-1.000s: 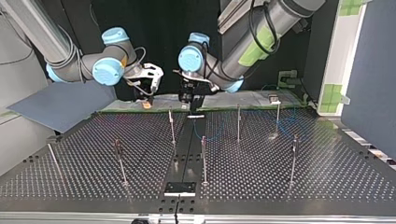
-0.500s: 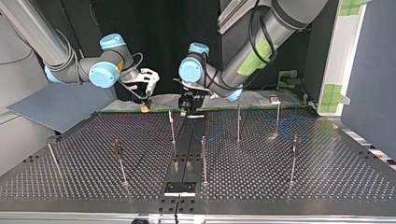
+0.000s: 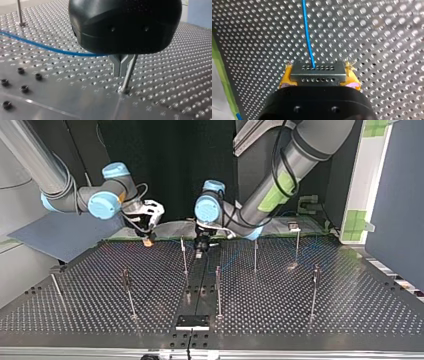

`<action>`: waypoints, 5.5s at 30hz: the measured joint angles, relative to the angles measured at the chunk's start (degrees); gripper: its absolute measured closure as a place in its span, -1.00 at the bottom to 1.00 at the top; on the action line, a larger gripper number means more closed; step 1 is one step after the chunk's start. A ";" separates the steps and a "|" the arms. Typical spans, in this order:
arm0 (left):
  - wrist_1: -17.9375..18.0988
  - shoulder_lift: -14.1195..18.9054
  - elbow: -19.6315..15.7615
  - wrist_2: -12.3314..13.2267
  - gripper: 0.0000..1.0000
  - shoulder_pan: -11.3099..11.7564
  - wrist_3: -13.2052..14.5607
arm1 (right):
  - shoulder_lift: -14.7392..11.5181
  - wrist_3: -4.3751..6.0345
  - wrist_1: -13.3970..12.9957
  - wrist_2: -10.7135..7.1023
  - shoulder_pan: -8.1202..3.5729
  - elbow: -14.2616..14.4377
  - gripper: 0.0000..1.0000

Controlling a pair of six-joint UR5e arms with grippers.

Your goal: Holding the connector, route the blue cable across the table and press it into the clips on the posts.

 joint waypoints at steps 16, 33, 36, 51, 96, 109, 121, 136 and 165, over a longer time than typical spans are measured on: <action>-3.64 -0.02 0.68 1.83 -0.65 2.19 0.26 | 2.12 0.05 -0.01 -1.31 -1.58 -2.92 1.00; -12.54 4.00 1.29 0.33 -1.00 -0.78 4.45 | 2.14 0.43 0.16 -1.46 -4.01 -3.39 1.00; -14.23 4.65 1.31 -0.36 -1.00 -1.94 5.25 | 2.14 0.47 0.27 -1.50 -4.54 -3.40 1.00; -21.53 4.91 1.32 -8.18 -1.00 -10.01 8.01 | 2.14 0.49 0.78 -1.53 -5.69 -3.37 1.00; -23.11 -9.19 23.25 -17.57 -1.00 -14.94 1.73 | -1.13 -0.88 4.26 -9.02 -7.62 -3.19 1.00; -23.03 -10.95 25.75 -17.26 -1.00 -14.75 1.16 | -1.48 -0.85 4.21 -11.02 -7.45 -3.12 1.00; -24.79 -13.24 28.44 -17.05 -1.00 -14.71 0.40 | -1.62 -0.76 4.12 -11.45 -7.46 -3.12 1.00; -24.03 -13.16 28.62 -17.84 0.98 -15.50 -0.54 | -1.89 -0.67 4.04 -11.46 -7.59 -3.12 1.00; -26.07 -3.49 28.73 -23.65 0.98 -16.33 -1.15 | -12.59 1.25 7.15 -12.01 -7.99 -5.53 1.00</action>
